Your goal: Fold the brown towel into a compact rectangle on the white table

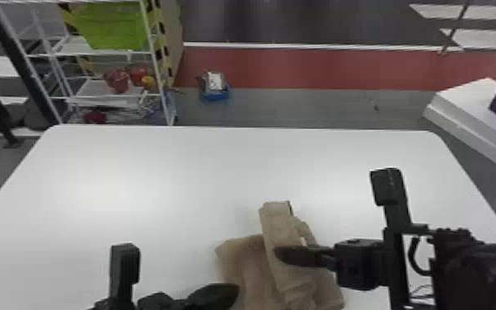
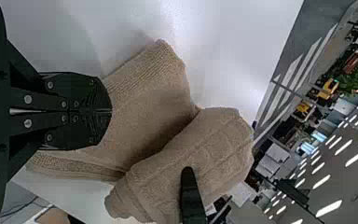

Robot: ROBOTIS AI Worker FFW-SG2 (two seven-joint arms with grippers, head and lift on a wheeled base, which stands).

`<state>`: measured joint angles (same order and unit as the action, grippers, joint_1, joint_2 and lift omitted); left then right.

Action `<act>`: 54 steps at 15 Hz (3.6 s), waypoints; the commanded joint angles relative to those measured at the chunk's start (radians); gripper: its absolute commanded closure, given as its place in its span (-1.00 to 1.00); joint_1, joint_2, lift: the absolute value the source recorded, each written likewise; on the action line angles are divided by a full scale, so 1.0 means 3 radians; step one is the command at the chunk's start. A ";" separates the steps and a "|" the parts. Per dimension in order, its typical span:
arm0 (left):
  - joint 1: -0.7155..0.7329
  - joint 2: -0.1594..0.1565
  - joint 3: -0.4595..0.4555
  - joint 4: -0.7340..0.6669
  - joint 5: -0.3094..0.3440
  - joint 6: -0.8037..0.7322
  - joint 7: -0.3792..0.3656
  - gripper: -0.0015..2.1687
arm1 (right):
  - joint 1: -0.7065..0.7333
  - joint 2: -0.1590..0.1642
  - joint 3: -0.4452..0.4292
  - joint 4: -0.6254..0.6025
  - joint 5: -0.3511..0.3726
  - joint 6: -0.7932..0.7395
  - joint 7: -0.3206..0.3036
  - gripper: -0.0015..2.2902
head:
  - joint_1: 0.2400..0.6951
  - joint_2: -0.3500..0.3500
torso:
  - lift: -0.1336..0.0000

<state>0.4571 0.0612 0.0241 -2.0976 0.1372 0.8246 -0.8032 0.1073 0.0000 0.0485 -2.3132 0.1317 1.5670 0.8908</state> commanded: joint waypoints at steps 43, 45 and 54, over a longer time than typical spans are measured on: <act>0.0128 -0.0050 0.1423 -0.0310 0.1179 0.0010 -0.0396 0.25 | 0.1381 0.0003 -0.1251 -0.0164 -0.0373 -0.0900 0.0395 0.71 | 1.00 0.09 | -0.84; 0.0113 -0.0050 0.1423 -0.0295 0.1163 0.0010 -0.0396 0.25 | 0.1238 0.0003 -0.1235 -0.0011 -0.0362 -0.0971 0.0380 0.71 | 1.00 0.10 | -0.84; 0.0097 -0.0045 0.1398 -0.0279 0.1046 0.0021 -0.0411 0.25 | 0.0496 0.0003 -0.0898 0.0562 -0.0056 -0.0818 0.0114 0.71 | 1.00 0.12 | -0.84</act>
<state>0.4863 0.0485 0.4457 -2.1817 0.4510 0.8308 -0.9268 0.2983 0.0000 -0.2392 -2.1859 0.1117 1.3176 0.9370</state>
